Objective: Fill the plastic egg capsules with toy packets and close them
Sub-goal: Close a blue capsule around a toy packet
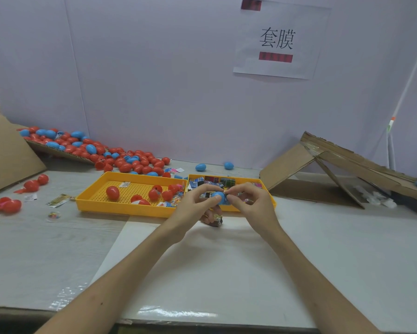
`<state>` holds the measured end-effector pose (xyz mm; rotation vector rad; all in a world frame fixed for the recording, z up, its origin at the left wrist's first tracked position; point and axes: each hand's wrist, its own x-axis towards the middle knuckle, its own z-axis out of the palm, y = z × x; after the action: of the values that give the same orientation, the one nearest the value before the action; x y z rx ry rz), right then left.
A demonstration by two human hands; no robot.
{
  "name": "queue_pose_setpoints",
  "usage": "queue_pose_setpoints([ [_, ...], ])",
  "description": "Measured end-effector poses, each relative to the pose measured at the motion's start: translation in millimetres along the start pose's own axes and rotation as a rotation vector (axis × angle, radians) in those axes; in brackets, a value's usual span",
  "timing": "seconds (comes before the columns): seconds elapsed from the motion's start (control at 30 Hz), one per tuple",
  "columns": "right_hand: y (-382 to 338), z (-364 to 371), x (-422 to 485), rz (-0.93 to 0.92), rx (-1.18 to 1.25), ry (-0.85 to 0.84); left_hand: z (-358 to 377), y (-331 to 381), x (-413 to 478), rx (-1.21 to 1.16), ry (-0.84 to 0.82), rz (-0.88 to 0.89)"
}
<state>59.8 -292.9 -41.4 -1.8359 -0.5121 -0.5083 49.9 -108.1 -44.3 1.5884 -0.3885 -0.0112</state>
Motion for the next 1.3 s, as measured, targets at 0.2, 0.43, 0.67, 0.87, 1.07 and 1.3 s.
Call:
queue_pose_setpoints([
  [0.2, 1.4, 0.4, 0.1, -0.014, -0.028, 0.003, 0.1, -1.8, 1.5, 0.022, 0.010, 0.002],
  [0.43, 1.0, 1.8, -0.1, -0.020, -0.034, 0.003, -0.5, -3.6, 2.8, 0.039, 0.020, 0.009],
  [0.67, 0.3, 3.8, -1.1, -0.009, -0.014, -0.004, -0.5, -5.2, 3.2, 0.060, 0.039, 0.018],
  [0.87, 0.1, 4.9, -1.8, -0.005, -0.024, -0.010, 0.5, -3.7, 2.4, 0.076, 0.048, 0.017],
  [1.07, 1.2, 5.6, -2.1, -0.002, -0.037, -0.021, 0.5, -2.9, 2.5, 0.092, 0.064, 0.020],
  [1.3, 3.8, 7.2, -2.0, 0.004, -0.061, -0.035, 0.6, -6.0, 3.9, 0.157, 0.088, 0.048],
])
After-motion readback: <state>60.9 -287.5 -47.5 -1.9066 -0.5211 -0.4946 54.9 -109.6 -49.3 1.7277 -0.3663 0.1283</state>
